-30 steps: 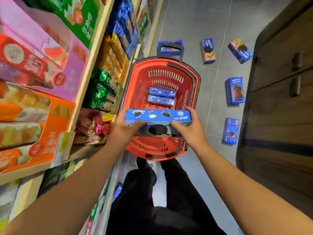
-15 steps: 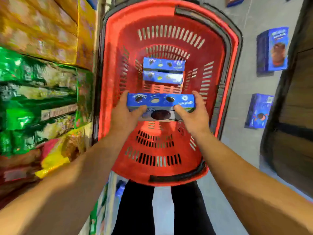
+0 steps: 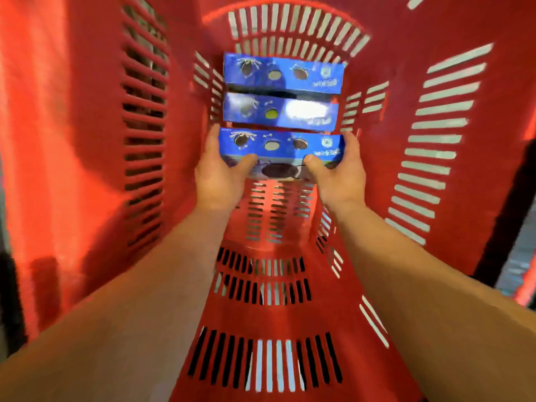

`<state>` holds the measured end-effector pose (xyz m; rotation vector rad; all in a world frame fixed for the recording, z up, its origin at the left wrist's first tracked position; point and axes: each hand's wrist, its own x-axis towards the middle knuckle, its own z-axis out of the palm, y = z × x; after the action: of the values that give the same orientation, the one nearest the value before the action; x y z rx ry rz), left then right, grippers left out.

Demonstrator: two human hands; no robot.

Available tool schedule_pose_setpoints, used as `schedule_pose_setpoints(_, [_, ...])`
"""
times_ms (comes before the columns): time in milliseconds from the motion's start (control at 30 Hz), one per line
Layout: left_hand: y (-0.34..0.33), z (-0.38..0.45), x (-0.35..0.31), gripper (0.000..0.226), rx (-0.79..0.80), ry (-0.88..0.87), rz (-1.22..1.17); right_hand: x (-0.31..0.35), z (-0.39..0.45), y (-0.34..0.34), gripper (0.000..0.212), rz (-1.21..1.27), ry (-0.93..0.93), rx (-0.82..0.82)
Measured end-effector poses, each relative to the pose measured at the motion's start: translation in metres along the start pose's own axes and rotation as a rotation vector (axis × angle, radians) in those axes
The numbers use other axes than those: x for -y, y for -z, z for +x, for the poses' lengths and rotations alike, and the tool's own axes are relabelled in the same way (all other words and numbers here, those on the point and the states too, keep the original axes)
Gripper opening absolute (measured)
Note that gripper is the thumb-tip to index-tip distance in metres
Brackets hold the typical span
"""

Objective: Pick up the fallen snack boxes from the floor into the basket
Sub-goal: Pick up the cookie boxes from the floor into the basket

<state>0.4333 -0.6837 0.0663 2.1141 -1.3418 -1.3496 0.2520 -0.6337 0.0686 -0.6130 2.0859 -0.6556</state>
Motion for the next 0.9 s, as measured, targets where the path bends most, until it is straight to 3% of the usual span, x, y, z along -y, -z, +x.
schedule_pose_setpoints(200, [-0.03,0.027,0.018,0.082,-0.065,-0.157,0.031,-0.027,0.031,-0.036,0.078,-0.005,0.034,-0.14])
schedule_pose_setpoints(333, [-0.042,0.041,0.036,0.085,-0.117,-0.152,0.147,-0.035,0.046,-0.054,0.088,-0.027,0.075,-0.172])
schedule_pose_setpoints(533, [-0.028,0.033,0.016,0.079,-0.055,-0.148,0.2,-0.021,0.03,-0.043,0.097,-0.121,0.1,-0.099])
schedule_pose_setpoints(733, [0.02,-0.051,-0.087,0.059,-0.043,-0.206,0.161,0.048,-0.066,0.02,0.076,-0.108,0.151,0.012])
schedule_pose_setpoints(900, [0.076,-0.141,-0.193,0.059,0.132,-0.253,0.257,0.125,-0.162,0.122,0.076,-0.216,0.243,0.014])
